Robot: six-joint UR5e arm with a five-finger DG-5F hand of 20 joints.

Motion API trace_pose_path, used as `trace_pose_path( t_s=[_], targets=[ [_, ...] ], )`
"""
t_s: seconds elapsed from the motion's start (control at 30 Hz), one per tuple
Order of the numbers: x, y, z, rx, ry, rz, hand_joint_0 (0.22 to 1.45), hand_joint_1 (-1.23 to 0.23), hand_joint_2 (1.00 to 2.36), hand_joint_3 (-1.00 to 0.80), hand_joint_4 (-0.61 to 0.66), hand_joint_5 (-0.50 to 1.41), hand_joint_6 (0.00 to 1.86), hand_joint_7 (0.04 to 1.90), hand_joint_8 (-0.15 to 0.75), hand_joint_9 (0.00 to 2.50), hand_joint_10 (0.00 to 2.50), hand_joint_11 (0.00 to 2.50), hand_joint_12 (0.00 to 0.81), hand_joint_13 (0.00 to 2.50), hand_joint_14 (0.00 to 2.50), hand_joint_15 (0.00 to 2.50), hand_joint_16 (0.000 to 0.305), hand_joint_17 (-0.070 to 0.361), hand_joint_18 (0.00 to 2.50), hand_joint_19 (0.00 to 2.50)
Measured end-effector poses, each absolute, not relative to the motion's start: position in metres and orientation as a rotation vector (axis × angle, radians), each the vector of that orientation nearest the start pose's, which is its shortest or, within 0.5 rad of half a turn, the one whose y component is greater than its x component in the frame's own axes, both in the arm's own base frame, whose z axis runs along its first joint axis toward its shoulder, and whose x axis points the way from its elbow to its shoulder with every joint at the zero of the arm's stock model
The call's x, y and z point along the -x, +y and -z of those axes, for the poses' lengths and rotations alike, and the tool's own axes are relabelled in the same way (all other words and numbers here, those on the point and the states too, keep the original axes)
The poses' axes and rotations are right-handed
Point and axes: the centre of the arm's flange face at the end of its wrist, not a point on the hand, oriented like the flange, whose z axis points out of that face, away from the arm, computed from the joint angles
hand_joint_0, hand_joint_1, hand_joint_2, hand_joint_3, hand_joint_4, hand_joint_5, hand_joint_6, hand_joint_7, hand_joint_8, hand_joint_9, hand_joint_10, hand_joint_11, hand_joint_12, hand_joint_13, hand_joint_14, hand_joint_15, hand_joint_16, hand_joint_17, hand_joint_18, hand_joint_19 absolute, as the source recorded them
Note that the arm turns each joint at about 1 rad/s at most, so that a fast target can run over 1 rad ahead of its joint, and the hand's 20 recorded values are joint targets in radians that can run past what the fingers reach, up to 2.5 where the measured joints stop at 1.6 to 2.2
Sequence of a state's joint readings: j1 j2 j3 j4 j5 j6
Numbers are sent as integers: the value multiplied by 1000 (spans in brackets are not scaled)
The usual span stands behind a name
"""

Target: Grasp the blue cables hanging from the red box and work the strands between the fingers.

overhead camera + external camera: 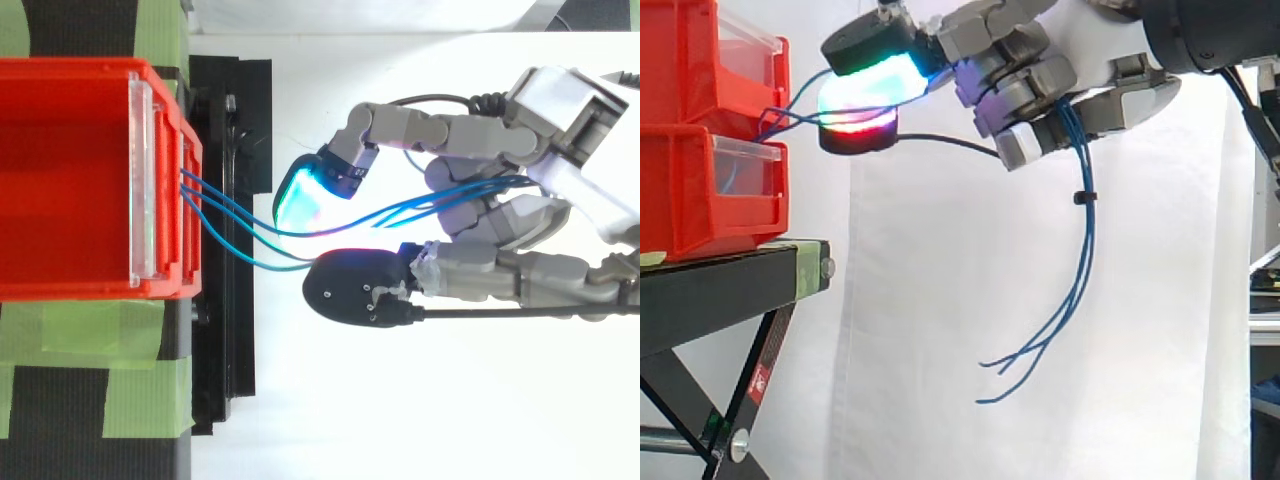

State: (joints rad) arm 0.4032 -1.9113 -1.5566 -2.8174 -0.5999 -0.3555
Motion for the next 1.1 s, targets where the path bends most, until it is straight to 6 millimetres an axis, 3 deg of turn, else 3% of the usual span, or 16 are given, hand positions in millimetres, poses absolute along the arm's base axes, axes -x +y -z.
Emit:
trace_pose_path(
  t_s=[0.13, 0.2, 0.4, 0.43, 0.5, 0.57, 0.63, 0.73, 0.77, 0.8, 0.93, 1.1],
  targets=[
    [-612, 27, -339, -1254, 968, -565, 1309, -734, 1018, -191, 172, 688, 18, 1367, 439, 1051, 2500, 2500, 486, 1472, 2500, 1590, 56, 125, 1788, 833],
    [-613, 29, -340, -1268, 942, -610, 1159, -740, 1016, -139, 216, 645, 21, 1189, 439, 1051, 2500, 2500, 486, 1472, 2500, 1590, 56, 125, 1788, 833],
    [-617, 31, -342, -1296, 887, -697, 1006, -742, 1003, -21, 314, 562, 19, 1035, 439, 1051, 2500, 2500, 486, 1472, 2500, 1590, 56, 125, 1788, 833],
    [-617, 31, -342, -1298, 883, -704, 1010, -744, 1004, -39, 314, 553, 20, 1025, 439, 1051, 2500, 2500, 486, 1472, 2500, 1590, 56, 125, 1788, 833],
    [-618, 32, -342, -1300, 878, -721, 1152, -757, 1015, -238, 281, 538, 19, 957, 439, 1051, 2500, 2500, 486, 1472, 2500, 1590, 56, 125, 1788, 833],
    [-618, 33, -343, -1303, 873, -739, 1229, -761, 1017, -307, 268, 538, 17, 915, 439, 1051, 2500, 2500, 486, 1472, 2500, 1590, 56, 125, 1788, 833],
    [-619, 33, -343, -1307, 869, -750, 1245, -761, 1017, -336, 267, 536, 16, 918, 439, 1051, 2500, 2500, 486, 1472, 2500, 1590, 56, 125, 1788, 833],
    [-619, 33, -343, -1308, 867, -756, 1073, -768, 1016, -238, 264, 499, 18, 962, 439, 1051, 2500, 2500, 486, 1472, 2500, 1590, 56, 125, 1788, 833],
    [-619, 33, -343, -1308, 868, -756, 955, -745, 1014, -336, 264, 450, 19, 1044, 439, 1051, 2500, 2500, 486, 1472, 2500, 1590, 56, 125, 1788, 833],
    [-619, 33, -343, -1307, 869, -755, 918, -733, 1013, -372, 255, 441, 19, 1092, 439, 1051, 2500, 2500, 486, 1472, 2500, 1590, 56, 125, 1788, 833],
    [-617, 34, -339, -1302, 879, -746, 831, -695, 1014, -514, 218, 418, 19, 1223, 439, 1051, 2500, 2500, 486, 1472, 2500, 1590, 56, 125, 1788, 833],
    [-615, 36, -329, -1296, 875, -751, 764, -650, 1006, -852, 231, 412, 15, 1320, 439, 1051, 2500, 2500, 486, 1472, 2500, 1590, 56, 125, 1788, 833]
  ],
)
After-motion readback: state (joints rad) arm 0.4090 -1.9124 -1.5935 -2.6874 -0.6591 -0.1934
